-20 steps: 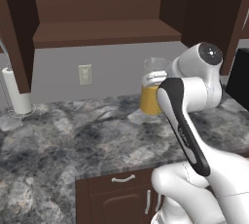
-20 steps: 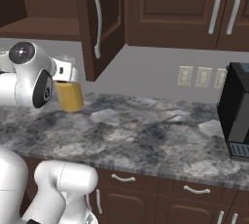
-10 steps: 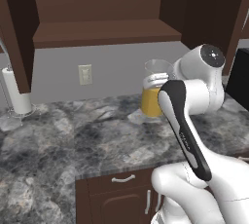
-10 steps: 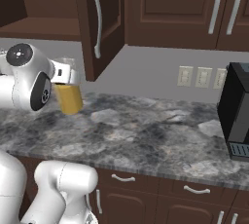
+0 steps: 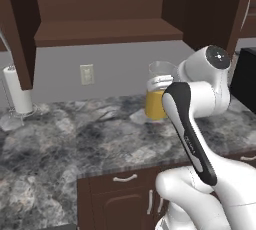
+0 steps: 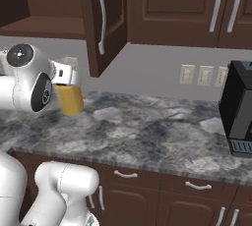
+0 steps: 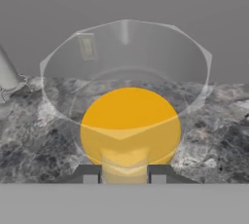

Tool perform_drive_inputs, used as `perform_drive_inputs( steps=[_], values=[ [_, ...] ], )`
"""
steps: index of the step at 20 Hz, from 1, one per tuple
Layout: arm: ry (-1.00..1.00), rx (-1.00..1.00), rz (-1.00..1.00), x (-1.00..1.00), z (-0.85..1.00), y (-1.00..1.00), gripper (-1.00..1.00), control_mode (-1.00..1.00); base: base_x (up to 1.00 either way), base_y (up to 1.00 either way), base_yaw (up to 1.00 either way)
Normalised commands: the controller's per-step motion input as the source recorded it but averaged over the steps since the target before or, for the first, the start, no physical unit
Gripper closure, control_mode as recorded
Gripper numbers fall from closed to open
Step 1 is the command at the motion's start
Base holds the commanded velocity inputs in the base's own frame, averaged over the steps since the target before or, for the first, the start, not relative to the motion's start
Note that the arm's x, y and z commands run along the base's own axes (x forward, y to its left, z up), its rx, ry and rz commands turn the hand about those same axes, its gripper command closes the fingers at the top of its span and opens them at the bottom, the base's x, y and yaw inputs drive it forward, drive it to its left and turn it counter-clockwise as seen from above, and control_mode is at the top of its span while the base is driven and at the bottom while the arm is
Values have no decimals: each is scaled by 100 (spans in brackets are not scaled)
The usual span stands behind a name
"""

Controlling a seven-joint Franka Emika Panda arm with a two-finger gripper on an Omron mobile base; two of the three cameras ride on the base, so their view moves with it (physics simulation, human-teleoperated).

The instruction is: There is a tray on the dining counter. Grab the cup, mug, and pitcher and place them on the tray. The pitcher may be placed next to the tray if it cannot fit the tray.

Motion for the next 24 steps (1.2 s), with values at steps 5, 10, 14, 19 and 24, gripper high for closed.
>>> perform_drive_inputs(
  steps=[5, 10, 14, 19, 24],
  values=[
    [0, 0, 0, 0, 0, 0, 100, 100, -57, -19, 0],
    [0, 0, 0, 0, 0, 0, 100, 100, -55, -51, 0],
    [0, 0, 0, 0, 0, 0, 100, 100, -31, -43, -12],
    [0, 0, 0, 0, 0, 0, 100, 100, -2, 1, -40],
    [0, 0, 0, 0, 0, 0, 100, 100, 0, 0, -70]
  ],
)
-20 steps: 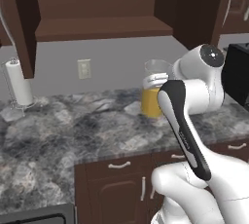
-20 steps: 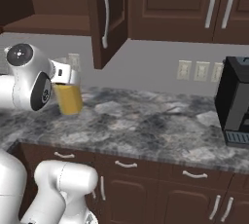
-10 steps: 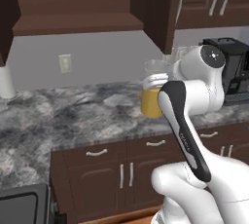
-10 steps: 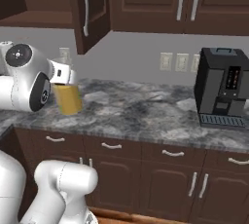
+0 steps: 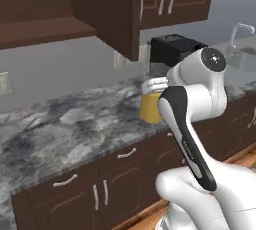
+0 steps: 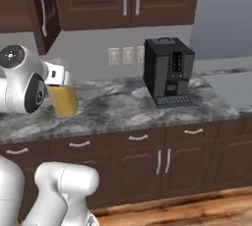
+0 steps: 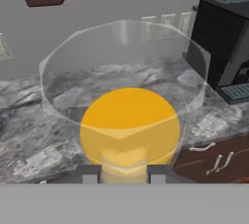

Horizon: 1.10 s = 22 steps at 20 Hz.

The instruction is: There is a tray on the dining counter. Grab the cup, mug, and pitcher and place them on the tray. The pitcher may be placed next to the tray if it cannot fit the tray.

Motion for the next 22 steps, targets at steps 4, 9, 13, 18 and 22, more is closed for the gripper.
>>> perform_drive_inputs(
  steps=[4, 9, 13, 18, 22],
  values=[
    [0, 0, 0, 0, 0, 0, 100, 100, 0, 0, -87],
    [0, 0, 0, 0, 0, 0, 100, 100, 0, 0, -98],
    [0, 0, 0, 0, 0, 0, 100, 100, 0, 2, -100],
    [0, 0, 0, 0, 0, 0, 100, 100, 0, 6, -100],
    [0, 0, 0, 0, 0, 0, 100, 100, 0, 7, -100]
  ],
)
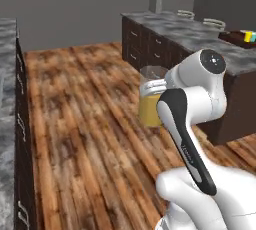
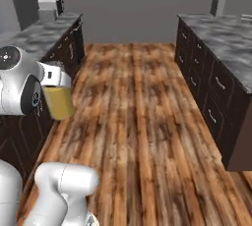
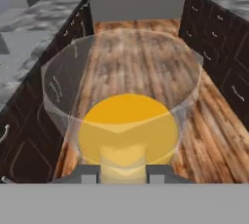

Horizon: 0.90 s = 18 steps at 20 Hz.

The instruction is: There is a tray on the dining counter. Grab the cup, mug, and pitcher and place them on the tray. The pitcher may be placed next to the tray if it cannot fit the tray.

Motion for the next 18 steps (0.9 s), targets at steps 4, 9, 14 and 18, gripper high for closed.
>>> perform_drive_inputs(
  steps=[4, 9, 14, 18],
  values=[
    [0, 0, 0, 0, 0, 0, 100, 100, 2, 12, -100],
    [0, 0, 0, 0, 0, 0, 100, 100, 14, 19, -100],
    [0, 0, 0, 0, 0, 0, 100, 100, 51, 36, -97],
    [0, 0, 0, 0, 0, 0, 100, 100, 71, 59, -79]
  ],
)
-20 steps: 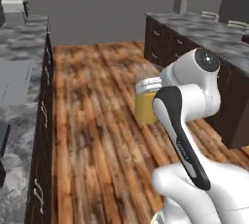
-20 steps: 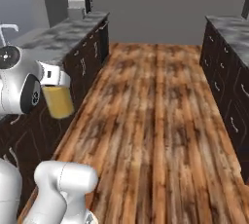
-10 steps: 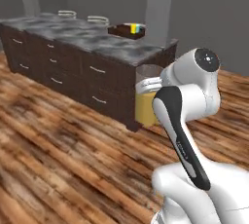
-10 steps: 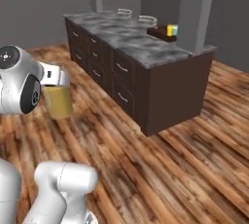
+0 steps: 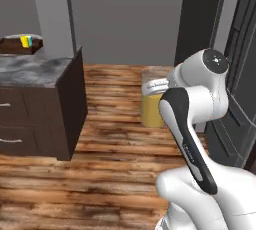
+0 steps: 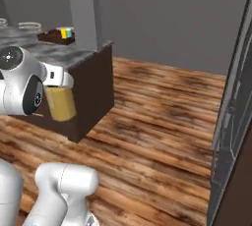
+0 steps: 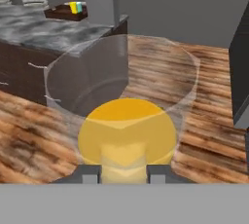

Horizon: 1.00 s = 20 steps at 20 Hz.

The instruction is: There is a tray on the dining counter. Grab the cup, mug, and pitcher and place them on the tray. The pitcher may be placed next to the tray if it cannot fit the tray.

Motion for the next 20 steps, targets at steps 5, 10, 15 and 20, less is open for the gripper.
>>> perform_drive_inputs(
  steps=[5, 10, 15, 20],
  values=[
    [0, 0, 0, 0, 0, 0, 100, 100, 99, 72, -43],
    [0, 0, 0, 0, 0, 0, 100, 100, 100, 17, -21],
    [0, 0, 0, 0, 0, 0, 100, 100, 100, 0, -23],
    [0, 0, 0, 0, 0, 0, 100, 100, 100, 0, -24]
  ],
)
